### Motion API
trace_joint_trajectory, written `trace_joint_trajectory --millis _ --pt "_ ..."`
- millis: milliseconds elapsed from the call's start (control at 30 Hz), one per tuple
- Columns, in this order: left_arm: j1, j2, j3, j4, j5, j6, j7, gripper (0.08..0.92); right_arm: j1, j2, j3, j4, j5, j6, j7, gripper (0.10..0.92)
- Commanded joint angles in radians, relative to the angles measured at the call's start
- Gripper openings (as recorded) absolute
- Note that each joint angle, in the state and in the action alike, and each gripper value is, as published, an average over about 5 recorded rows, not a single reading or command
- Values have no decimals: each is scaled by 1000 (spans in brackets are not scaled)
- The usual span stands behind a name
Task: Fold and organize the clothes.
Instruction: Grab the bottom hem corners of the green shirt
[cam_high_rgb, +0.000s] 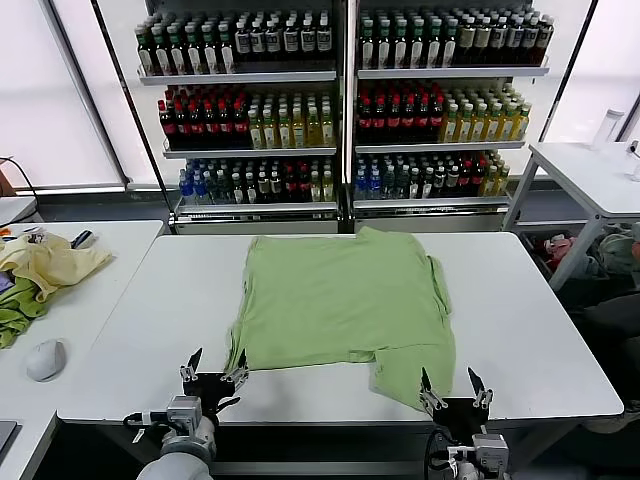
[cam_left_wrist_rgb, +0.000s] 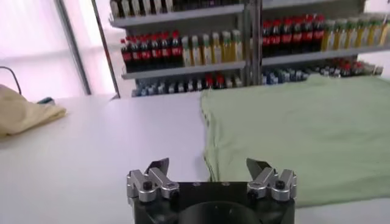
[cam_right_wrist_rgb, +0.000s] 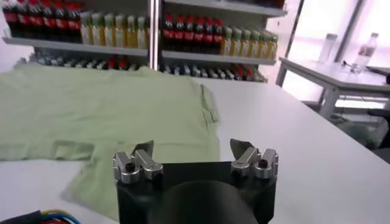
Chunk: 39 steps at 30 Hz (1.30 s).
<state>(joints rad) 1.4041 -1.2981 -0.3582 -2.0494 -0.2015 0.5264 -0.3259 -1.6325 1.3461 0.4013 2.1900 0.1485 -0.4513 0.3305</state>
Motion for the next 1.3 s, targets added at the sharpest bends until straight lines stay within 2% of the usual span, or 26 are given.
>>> trace_joint_trajectory --millis 33,300,467,733,1067,1200,1300 --pt "-100 31 31 127 -55 57 -40 823 -8 1 -11 -16 3 -40 24 823" --pt "-115 27 45 126 -112 56 -36 823 22 5 -14 -50 43 -49 28 815" --pt "-101 28 47 114 -130 56 -28 800 27 0 -13 -64 98 -53 34 699" --pt "-80 22 50 115 -134 55 -19 585 25 -4 -14 -70 185 -71 27 473" --pt "-60 30 44 99 -171 41 4 299 12 -12 -6 -46 252 -40 -20 252" --pt "-46 34 39 71 -173 -22 9 179 7 -25 14 -21 222 38 -70 171" --pt "-39 46 35 36 -146 -100 11 121 11 -42 39 4 202 107 -103 127"
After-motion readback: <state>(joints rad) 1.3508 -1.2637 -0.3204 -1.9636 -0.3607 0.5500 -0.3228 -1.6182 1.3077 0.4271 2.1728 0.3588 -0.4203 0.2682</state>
